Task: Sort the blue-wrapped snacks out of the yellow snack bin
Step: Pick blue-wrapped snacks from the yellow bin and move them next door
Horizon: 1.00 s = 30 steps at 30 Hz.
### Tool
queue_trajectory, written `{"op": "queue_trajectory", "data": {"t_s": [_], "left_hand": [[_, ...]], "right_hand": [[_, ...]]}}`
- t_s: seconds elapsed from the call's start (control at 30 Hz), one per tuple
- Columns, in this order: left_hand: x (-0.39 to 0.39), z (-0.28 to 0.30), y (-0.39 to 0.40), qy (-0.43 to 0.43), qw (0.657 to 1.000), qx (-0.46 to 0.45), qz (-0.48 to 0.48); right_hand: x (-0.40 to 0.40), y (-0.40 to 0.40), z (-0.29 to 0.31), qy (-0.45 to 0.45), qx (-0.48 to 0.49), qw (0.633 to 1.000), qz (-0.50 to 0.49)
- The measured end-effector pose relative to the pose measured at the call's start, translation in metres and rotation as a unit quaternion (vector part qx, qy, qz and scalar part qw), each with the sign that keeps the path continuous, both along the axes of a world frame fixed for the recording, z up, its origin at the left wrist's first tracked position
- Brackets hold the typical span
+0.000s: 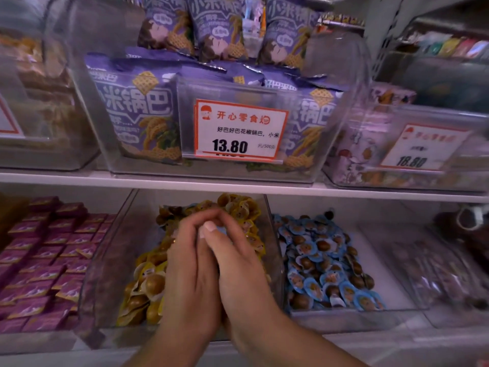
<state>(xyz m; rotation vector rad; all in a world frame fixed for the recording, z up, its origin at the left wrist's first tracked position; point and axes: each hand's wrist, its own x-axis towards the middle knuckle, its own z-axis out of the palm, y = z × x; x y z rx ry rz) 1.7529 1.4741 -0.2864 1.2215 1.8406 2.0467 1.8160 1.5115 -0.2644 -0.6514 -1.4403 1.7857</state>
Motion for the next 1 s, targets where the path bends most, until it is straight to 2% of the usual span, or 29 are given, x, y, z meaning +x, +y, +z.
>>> {"op": "queue_trajectory", "data": {"t_s": [0.1, 0.17, 0.33, 0.4, 0.47, 0.5, 0.57, 0.63, 0.67, 0.7, 0.73, 0.83, 0.9, 1.0], "left_hand": [[-0.002, -0.004, 0.002, 0.171, 0.980, -0.090, 0.045], [-0.002, -0.002, 0.004, 0.213, 0.970, -0.106, 0.042], [0.004, 0.003, 0.007, 0.096, 0.984, -0.129, -0.081], [0.001, 0.000, 0.008, 0.071, 0.984, -0.111, -0.117], [-0.007, -0.001, 0.008, 0.083, 0.983, -0.129, -0.102], [-0.014, -0.002, 0.008, 0.112, 0.979, -0.153, -0.080], [-0.027, -0.005, 0.005, 0.205, 0.952, -0.224, -0.033], [-0.036, -0.009, -0.001, 0.289, 0.909, -0.302, -0.013], [-0.040, -0.011, -0.004, 0.317, 0.887, -0.335, -0.014], [-0.043, -0.014, -0.008, 0.337, 0.870, -0.360, -0.019], [-0.045, -0.016, -0.013, 0.352, 0.855, -0.379, -0.025], [-0.050, -0.020, -0.027, 0.386, 0.821, -0.416, -0.067], [-0.050, -0.022, -0.036, 0.392, 0.811, -0.423, -0.097], [-0.050, -0.021, -0.047, 0.404, 0.805, -0.424, -0.091]], "right_hand": [[0.011, 0.003, 0.002, 0.022, -0.039, 0.999, -0.006], [0.022, 0.008, 0.005, 0.016, -0.017, 1.000, -0.018], [0.048, 0.028, 0.006, 0.005, 0.089, 0.996, -0.012], [0.054, 0.046, 0.006, 0.011, 0.079, 0.996, -0.037], [0.063, 0.073, 0.005, -0.005, 0.060, 0.994, -0.093], [0.069, 0.090, 0.005, -0.041, 0.074, 0.989, -0.125], [0.084, 0.125, 0.002, -0.187, 0.165, 0.958, -0.141], [0.092, 0.146, -0.007, -0.372, 0.233, 0.894, -0.084], [0.093, 0.151, -0.012, -0.432, 0.261, 0.860, -0.075], [0.091, 0.152, -0.016, -0.451, 0.297, 0.837, -0.088], [0.087, 0.149, -0.018, -0.433, 0.339, 0.827, -0.115], [0.070, 0.121, -0.007, -0.301, 0.449, 0.828, -0.151], [0.051, 0.097, 0.002, -0.264, 0.472, 0.837, -0.090], [0.002, 0.074, 0.006, -0.323, 0.474, 0.817, 0.055]]}}
